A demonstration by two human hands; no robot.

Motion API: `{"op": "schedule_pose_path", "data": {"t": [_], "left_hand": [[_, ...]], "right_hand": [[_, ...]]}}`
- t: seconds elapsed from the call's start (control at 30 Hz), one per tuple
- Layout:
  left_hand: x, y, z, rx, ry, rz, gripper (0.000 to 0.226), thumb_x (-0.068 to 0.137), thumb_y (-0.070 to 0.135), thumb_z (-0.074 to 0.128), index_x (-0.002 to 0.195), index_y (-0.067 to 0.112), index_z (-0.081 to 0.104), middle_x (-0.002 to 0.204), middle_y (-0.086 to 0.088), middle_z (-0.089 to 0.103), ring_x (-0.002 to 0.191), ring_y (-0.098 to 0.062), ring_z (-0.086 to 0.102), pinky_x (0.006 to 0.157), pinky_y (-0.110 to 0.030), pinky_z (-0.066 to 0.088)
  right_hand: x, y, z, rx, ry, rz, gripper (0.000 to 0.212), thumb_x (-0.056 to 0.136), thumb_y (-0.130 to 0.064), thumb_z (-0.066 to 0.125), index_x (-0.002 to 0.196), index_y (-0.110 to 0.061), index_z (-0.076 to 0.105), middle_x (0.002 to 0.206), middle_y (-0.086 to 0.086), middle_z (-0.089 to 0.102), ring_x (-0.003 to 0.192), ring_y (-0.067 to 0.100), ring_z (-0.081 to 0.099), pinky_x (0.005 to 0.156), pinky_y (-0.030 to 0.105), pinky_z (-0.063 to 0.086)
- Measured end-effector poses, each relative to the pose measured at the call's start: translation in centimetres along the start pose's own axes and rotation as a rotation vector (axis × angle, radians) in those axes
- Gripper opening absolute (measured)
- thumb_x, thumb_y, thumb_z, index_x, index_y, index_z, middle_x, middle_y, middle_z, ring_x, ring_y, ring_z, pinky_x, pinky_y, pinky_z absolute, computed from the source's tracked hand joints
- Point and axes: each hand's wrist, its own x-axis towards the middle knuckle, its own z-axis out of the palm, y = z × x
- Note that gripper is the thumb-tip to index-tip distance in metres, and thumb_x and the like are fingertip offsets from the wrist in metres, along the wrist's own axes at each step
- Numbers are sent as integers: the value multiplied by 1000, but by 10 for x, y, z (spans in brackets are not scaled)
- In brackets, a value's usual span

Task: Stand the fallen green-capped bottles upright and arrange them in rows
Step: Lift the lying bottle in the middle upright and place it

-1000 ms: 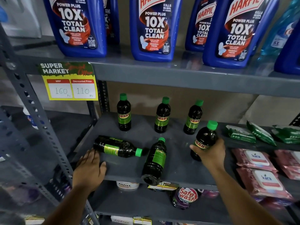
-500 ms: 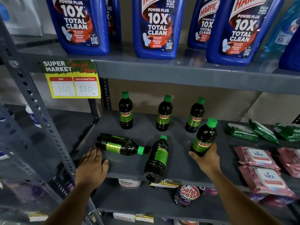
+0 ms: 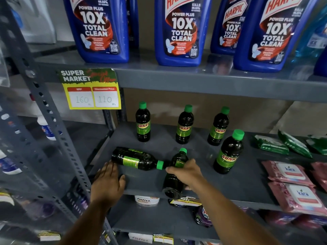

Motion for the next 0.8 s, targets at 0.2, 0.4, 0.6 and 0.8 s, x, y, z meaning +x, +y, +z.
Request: {"op": "schedule_pose_path", "data": {"t": [0.2, 0.4, 0.6, 0.8], "left_hand": [[3, -1, 0, -14, 2, 3, 83, 81, 54, 11, 141, 2, 36, 148, -19, 39, 140, -30, 31, 115, -43, 25], [5, -5, 5, 2, -6, 11, 81, 84, 54, 10, 142, 2, 32, 149, -19, 38, 140, -30, 30, 115, -43, 24], [6, -6, 8, 4, -19, -3, 79, 85, 53, 9, 144, 4, 26, 154, -17, 29, 143, -28, 22, 117, -40, 18], [7, -6, 10, 6, -9, 4, 79, 85, 54, 8, 145, 5, 25, 154, -16, 29, 143, -27, 22, 117, -40, 18]], "right_hand": [[18, -6, -7, 241, 275, -219, 75, 57, -39, 84, 115, -19, 40, 100, -1, 62, 89, 21, 63, 72, 34, 49], [22, -1, -13, 166, 311, -568, 91, 63, -24, 87, 136, -28, 33, 135, -4, 49, 124, 13, 47, 103, 34, 39], [31, 12, -16, 151, 223, -613, 91, 66, -13, 83, 136, -36, 29, 126, -18, 50, 116, -10, 46, 96, 19, 38], [36, 14, -23, 3, 281, -492, 83, 61, -28, 88, 129, -18, 42, 113, -7, 55, 114, 17, 50, 97, 37, 39]]}}
